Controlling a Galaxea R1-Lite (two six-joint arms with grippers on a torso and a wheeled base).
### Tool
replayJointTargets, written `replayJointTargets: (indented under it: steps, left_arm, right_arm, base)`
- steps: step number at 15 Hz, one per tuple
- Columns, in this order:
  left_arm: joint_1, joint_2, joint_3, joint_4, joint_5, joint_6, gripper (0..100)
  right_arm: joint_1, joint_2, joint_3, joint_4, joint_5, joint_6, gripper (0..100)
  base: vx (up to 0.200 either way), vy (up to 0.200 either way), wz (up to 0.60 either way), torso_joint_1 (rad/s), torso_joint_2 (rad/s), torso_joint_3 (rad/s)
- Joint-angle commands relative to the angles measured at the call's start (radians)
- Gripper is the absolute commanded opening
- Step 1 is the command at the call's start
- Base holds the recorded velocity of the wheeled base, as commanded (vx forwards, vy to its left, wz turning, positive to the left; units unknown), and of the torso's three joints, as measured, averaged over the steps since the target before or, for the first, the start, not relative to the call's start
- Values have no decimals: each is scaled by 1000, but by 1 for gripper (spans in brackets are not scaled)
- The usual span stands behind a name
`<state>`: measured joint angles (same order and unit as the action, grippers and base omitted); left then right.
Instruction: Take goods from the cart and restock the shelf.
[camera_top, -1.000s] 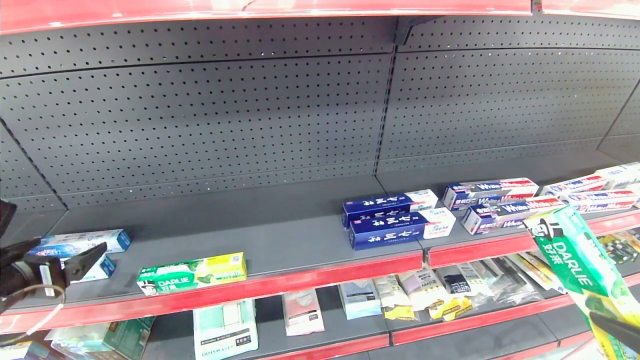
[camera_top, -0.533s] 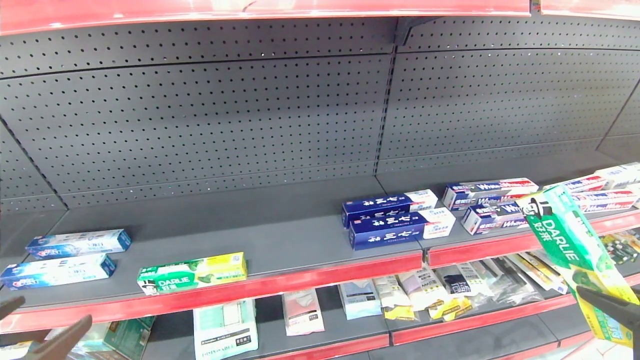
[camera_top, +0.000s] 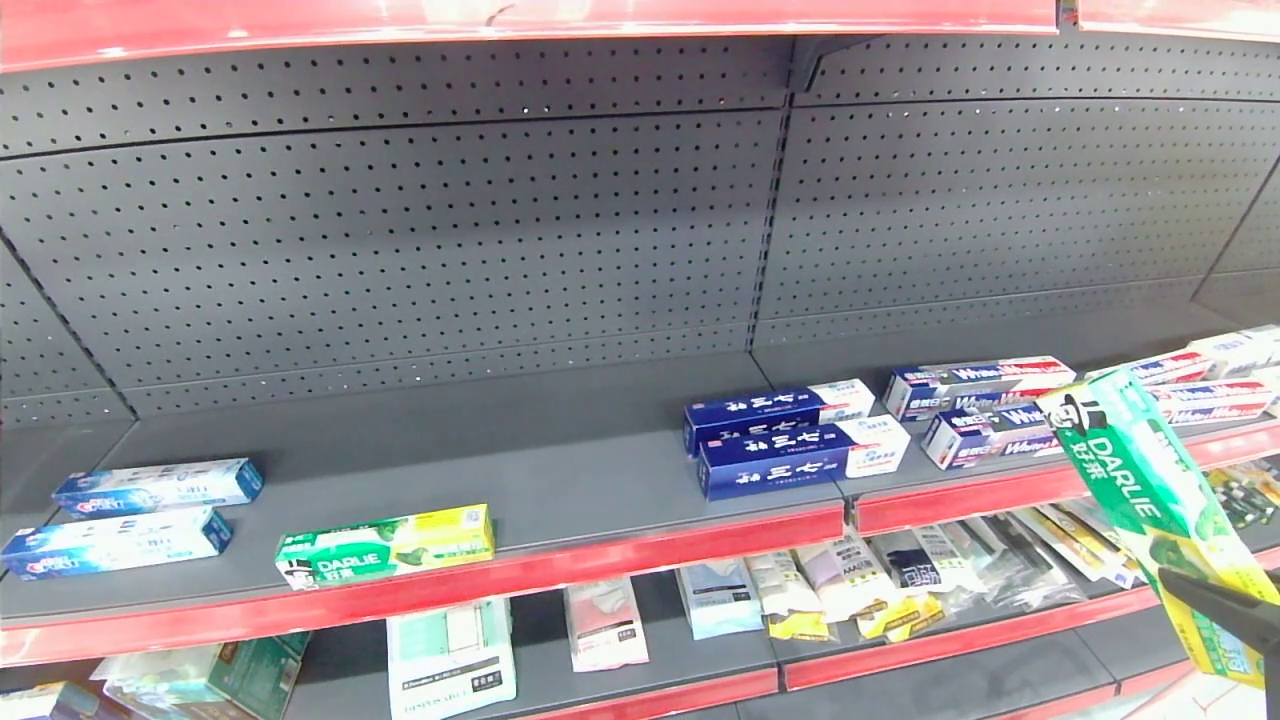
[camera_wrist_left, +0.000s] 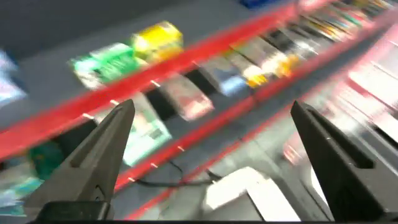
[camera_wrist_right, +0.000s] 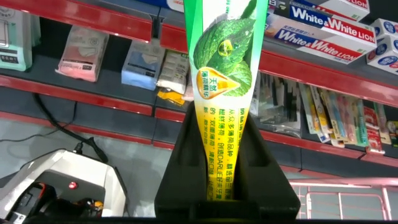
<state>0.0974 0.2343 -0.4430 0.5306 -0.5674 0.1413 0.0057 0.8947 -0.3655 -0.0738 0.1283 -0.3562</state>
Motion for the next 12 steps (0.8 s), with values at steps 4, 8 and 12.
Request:
replayJointTargets:
  steps: [4,8,12]
  left_arm:
    - [-119,-181,6,66,337,-34,100]
    - [-104,-228,7,42,216,-80,100]
    - [-102,-234,104,28,409,-85,100]
  right_arm:
    - [-3,4,-4,-4,1,0,0]
    - [3,7,-7,-4,1,-7,0]
    - [3,40,-47,-4,1,-43,0]
  base:
    - [0,0,0,0,0,0]
    - [0,0,0,0,0,0]
    - [0,0,0,0,0,0]
